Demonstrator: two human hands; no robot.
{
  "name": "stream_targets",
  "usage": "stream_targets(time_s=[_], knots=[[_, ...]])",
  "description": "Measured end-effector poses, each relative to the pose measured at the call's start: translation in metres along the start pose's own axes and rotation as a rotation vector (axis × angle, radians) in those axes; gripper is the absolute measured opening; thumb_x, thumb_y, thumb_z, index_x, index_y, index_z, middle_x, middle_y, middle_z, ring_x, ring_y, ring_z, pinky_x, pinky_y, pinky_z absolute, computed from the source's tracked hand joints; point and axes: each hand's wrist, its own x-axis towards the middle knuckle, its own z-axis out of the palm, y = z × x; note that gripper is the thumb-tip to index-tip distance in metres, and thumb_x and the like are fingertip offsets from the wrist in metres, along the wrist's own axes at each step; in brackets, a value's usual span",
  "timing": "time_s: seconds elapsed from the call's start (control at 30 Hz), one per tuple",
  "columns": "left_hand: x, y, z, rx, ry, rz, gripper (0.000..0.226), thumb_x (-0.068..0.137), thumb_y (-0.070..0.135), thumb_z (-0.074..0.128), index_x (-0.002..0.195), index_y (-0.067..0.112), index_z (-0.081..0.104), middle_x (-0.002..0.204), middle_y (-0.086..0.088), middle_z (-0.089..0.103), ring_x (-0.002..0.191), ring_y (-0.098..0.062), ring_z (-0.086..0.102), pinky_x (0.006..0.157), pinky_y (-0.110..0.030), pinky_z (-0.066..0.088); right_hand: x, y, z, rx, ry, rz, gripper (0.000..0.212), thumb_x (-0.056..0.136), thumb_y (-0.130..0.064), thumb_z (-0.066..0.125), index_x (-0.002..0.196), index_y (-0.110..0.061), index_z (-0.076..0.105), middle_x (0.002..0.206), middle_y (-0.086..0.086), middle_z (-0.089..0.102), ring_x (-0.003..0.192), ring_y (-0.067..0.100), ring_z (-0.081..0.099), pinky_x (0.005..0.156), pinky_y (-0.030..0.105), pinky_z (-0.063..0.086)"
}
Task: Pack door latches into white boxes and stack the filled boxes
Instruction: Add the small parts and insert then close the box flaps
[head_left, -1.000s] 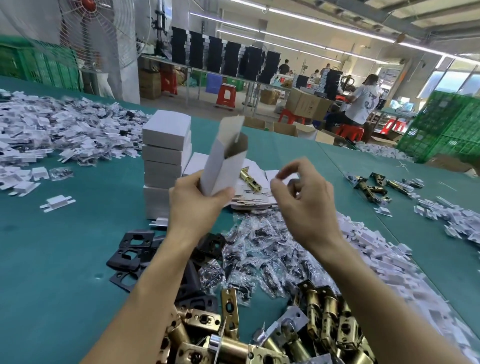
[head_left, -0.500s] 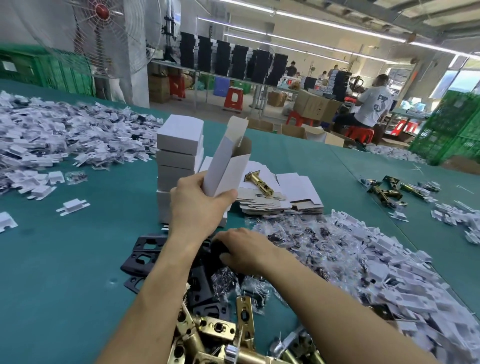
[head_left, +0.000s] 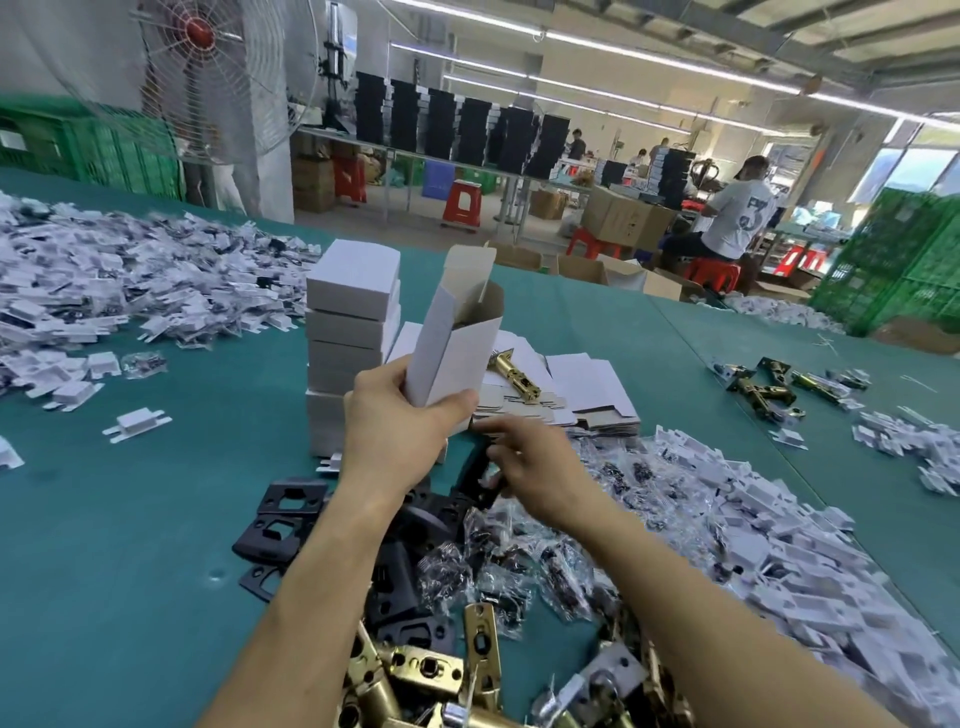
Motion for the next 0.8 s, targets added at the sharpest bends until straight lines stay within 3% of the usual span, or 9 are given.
stream_targets(time_s=[0.2,0.27,0.33,0.43,0.5,0.63,0.7,0.8], knots=[[-0.004,-0.003,0.006,0.002,-0.069,-0.039,0.033,0.072,0.018,0.089,0.074,0.040,0.065,0.077,0.016,0.069,0.067,-0.008,0.067,0.055,-0.035,0.062,-0.025,0.013,-0.046,0.847,0.128,0.394,0.043,0.086,0.020,0.053,0.119,-0.007,0.056,0.068,0.011,0.069,0.057,0.016,0.066,0.049,0.023,0.048],[-0.006,-0.006,0.010,0.009,-0.123,-0.077,0.032,0.071,0.015,0.089,0.077,0.038,0.066,0.078,0.012,0.070,0.063,-0.009,0.066,0.055,-0.036,0.061,-0.033,0.010,-0.060,1.049,0.208,0.392,0.039,0.084,0.019,0.058,0.115,-0.005,0.058,0.073,0.014,0.071,0.058,0.016,0.065,0.049,0.020,0.050],[-0.008,-0.010,0.013,0.010,-0.187,-0.104,0.034,0.071,0.014,0.089,0.084,0.037,0.068,0.081,0.007,0.071,0.067,-0.016,0.067,0.052,-0.032,0.058,-0.040,0.002,-0.072,1.091,0.346,0.282,0.032,0.084,0.015,0.062,0.111,-0.002,0.061,0.084,0.014,0.071,0.062,0.013,0.067,0.054,0.018,0.053],[-0.010,-0.012,0.013,-0.032,-0.242,-0.143,0.036,0.070,0.012,0.089,0.084,0.039,0.069,0.078,0.010,0.073,0.072,-0.018,0.069,0.053,-0.032,0.060,-0.050,-0.018,-0.091,0.872,0.487,-0.044,0.026,0.074,-0.001,0.071,0.099,-0.008,0.067,0.091,0.005,0.073,0.080,0.011,0.070,0.074,0.020,0.057],[-0.010,-0.014,0.014,-0.049,-0.282,-0.147,0.033,0.070,0.009,0.090,0.082,0.035,0.072,0.078,0.008,0.073,0.075,-0.019,0.070,0.058,-0.036,0.062,-0.055,-0.036,-0.101,0.586,0.503,-0.298,0.023,0.075,-0.005,0.073,0.095,-0.015,0.070,0.092,0.001,0.074,0.088,0.015,0.071,0.083,0.026,0.058],[-0.013,-0.013,0.015,-0.098,-0.368,-0.131,0.031,0.068,0.005,0.090,0.085,0.027,0.076,0.081,0.002,0.075,0.068,-0.011,0.070,0.057,-0.032,0.060,-0.052,-0.066,-0.106,-0.054,0.497,-0.607,0.018,0.083,0.001,0.074,0.095,-0.012,0.077,0.091,0.005,0.073,0.082,0.020,0.070,0.074,0.036,0.057],[-0.014,-0.012,0.016,-0.108,-0.401,-0.117,0.029,0.069,0.003,0.090,0.088,0.021,0.077,0.078,0.002,0.074,0.064,-0.009,0.068,0.057,-0.029,0.056,-0.045,-0.075,-0.105,-0.243,0.439,-0.673,0.013,0.084,-0.004,0.075,0.095,-0.011,0.079,0.091,0.008,0.070,0.079,0.017,0.065,0.071,0.034,0.054],[-0.014,-0.010,0.017,-0.144,-0.430,-0.095,0.026,0.069,0.003,0.090,0.086,0.020,0.078,0.076,0.002,0.073,0.064,-0.010,0.068,0.056,-0.029,0.057,-0.035,-0.079,-0.097,-0.394,0.332,-0.691,0.012,0.087,-0.008,0.072,0.096,-0.011,0.079,0.091,0.010,0.070,0.081,0.025,0.066,0.070,0.044,0.053]])
